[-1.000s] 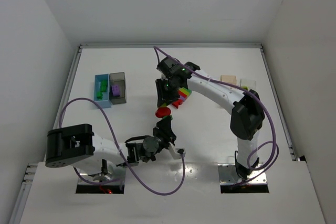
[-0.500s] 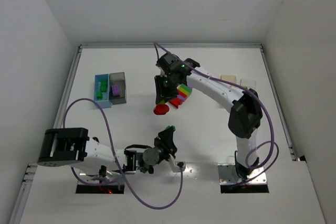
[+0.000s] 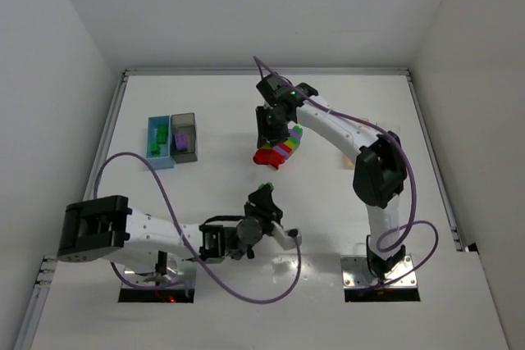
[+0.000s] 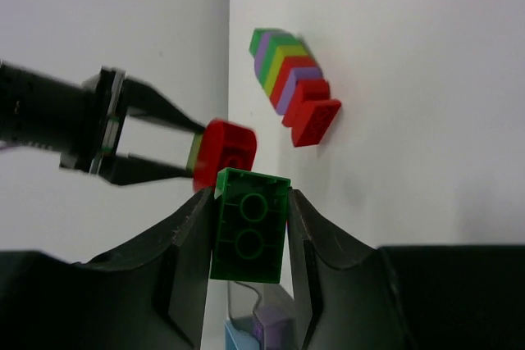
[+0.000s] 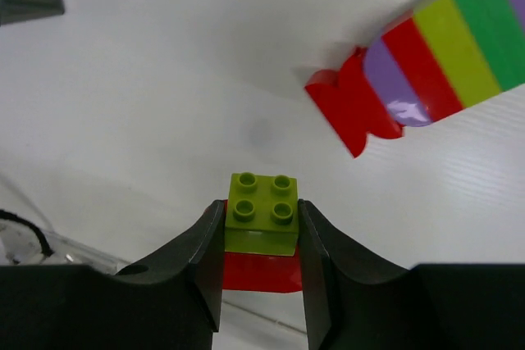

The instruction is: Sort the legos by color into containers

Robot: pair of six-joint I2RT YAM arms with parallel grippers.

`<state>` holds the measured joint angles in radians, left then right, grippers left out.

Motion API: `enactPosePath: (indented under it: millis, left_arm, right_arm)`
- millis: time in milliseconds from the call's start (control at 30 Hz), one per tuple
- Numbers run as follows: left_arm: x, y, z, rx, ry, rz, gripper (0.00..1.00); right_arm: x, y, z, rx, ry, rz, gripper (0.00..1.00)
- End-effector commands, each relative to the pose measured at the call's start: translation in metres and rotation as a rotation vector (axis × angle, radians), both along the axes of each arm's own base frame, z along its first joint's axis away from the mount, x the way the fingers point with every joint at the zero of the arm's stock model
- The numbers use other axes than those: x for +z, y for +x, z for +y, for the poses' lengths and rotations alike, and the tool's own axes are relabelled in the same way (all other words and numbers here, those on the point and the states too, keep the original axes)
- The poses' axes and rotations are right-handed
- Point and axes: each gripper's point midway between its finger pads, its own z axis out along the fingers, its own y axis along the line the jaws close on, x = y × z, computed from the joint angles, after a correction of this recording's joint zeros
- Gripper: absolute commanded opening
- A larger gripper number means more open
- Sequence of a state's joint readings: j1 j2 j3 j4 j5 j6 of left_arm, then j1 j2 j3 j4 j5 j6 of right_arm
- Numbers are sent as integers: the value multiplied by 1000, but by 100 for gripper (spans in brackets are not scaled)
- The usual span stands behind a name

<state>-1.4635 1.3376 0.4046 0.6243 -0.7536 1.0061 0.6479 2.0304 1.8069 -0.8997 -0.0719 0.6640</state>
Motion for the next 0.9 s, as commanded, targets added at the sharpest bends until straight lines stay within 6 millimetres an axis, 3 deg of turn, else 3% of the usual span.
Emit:
enactPosePath:
  millis: [0,67,100,167,200,233,267,300,333,400,433,533,567,633,667,733,767,867]
  left_arm:
    - [46,33,-3,176,-200,79,7]
    - [49,63,13,317,-260,150,7]
    - [71,84,20,388,-336,157,7]
    - [76,101,30,463,-400,231,7]
    - [95,114,32,504,-465,241,7]
    - [99,135,50,594,-550,276,7]
    - [97,143,64,648,-537,314,7]
    - [114,157,66,666,-604,338,7]
    - [120,176,94,756,-689,355,7]
    - [118,190,115,812,-722,422,7]
    - [126,207,141,883,-807,427,7]
    - [118,222,174,963,-861,519,8]
    - [108,227,206,1056,-896,546,8]
    - [86,232,223,1104,-920,648,9]
    - [83,237,249,1161,-970,660,9]
    - [64,238,257,1172,-979,756,9]
    - [56,237,272,1208,-986,777,11]
    - [31,235,291,1272,-993,846,15]
  right_arm:
    - [17,29,-24,-84,-35,-104,0]
    - [31,41,-32,-110,-54,-164,0]
    - [39,51,-45,-138,-58,-191,0]
    - [46,63,-59,-181,-71,-222,0]
    - [53,68,-65,-189,-70,-248,0]
    - [53,74,-76,-219,-82,-253,0]
    - [57,76,-81,-219,-84,-264,0]
    - [54,79,-86,-233,-94,-267,0]
    - [56,80,-95,-241,-99,-270,0]
    - [56,81,-100,-252,-98,-273,0]
    - [52,83,-104,-262,-100,-272,0]
    - [52,83,-104,-249,-82,-260,0]
    - [52,83,-104,-249,-82,-260,0]
    - [52,82,-101,-239,-67,-252,0]
    - [52,84,-100,-239,-67,-252,0]
    - [55,85,-98,-234,-53,-256,0]
    - [51,84,-96,-228,-50,-243,0]
    - [46,84,-93,-221,-47,-228,0]
